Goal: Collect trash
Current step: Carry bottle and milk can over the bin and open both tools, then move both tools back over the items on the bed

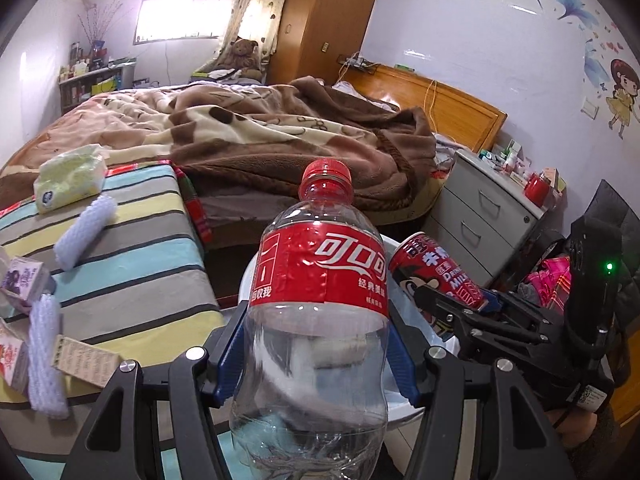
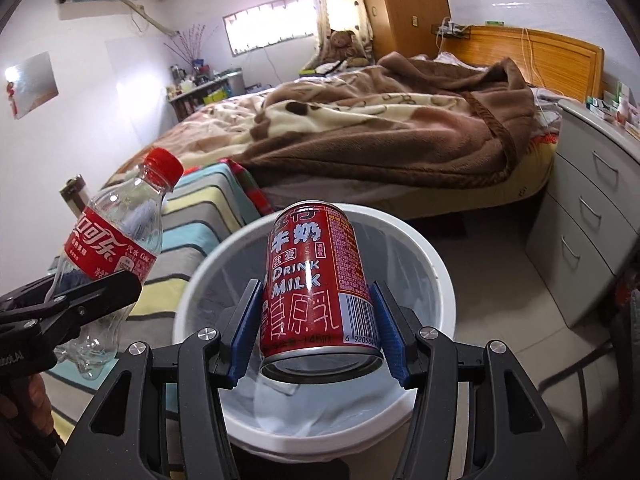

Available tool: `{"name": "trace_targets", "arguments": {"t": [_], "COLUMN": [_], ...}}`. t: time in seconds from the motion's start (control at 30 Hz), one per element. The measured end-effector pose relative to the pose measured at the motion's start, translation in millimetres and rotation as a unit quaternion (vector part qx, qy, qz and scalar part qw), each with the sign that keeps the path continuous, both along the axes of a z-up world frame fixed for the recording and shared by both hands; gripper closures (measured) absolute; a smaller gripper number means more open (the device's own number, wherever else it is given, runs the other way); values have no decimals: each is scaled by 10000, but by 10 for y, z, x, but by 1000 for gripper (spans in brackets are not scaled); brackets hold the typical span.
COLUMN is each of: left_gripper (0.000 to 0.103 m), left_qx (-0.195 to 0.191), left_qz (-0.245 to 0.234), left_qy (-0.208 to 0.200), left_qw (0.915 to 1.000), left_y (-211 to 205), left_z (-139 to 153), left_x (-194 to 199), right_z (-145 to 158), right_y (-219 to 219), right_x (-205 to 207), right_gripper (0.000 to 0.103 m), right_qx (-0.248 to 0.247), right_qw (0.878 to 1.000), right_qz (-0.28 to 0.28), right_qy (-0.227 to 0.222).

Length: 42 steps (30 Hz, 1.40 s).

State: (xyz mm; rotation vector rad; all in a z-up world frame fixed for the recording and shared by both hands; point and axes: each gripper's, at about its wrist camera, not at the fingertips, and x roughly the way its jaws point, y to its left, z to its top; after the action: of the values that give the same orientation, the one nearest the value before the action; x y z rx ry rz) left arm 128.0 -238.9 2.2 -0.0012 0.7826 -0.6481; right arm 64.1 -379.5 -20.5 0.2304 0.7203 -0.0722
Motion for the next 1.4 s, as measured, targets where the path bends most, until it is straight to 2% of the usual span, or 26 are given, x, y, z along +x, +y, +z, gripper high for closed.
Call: {"name": "trace_targets", "arguments": {"t": [0.47,0.53,0.6,0.63,1.07,1.4], "left_gripper": [41,38,30,29,28,28], "left_qx": [39,31,5,-36,-158,-195], "left_qz": [-101,-128,-116,-114,119,628], "left_qy": [354,352,329,334,99,-88], "left_qw": [9993,9993,9994,9994,9998,9978], "left_y": [-249,-263,-254,-241,164,709], "left_z": [-175,-181,-174,-168,66,182], "left_x": [193,188,179,180,43,26], "right_z": [-137,-134,-123,-113,98,234], "right_y": [-151,-172,-175,-171,54,417], "right_x": [32,7,9,3,-43,11], "right_gripper": [47,45,37,36,36,36], "right_qx": [-153,-108,-76,-63,51,116], "right_qw": [9987,9988,9989,9990,9998,9991], "right_qz": [-327,-339,-335,-334,-209,147], "right_qy": [371,336,316,298,-39,-379]}}
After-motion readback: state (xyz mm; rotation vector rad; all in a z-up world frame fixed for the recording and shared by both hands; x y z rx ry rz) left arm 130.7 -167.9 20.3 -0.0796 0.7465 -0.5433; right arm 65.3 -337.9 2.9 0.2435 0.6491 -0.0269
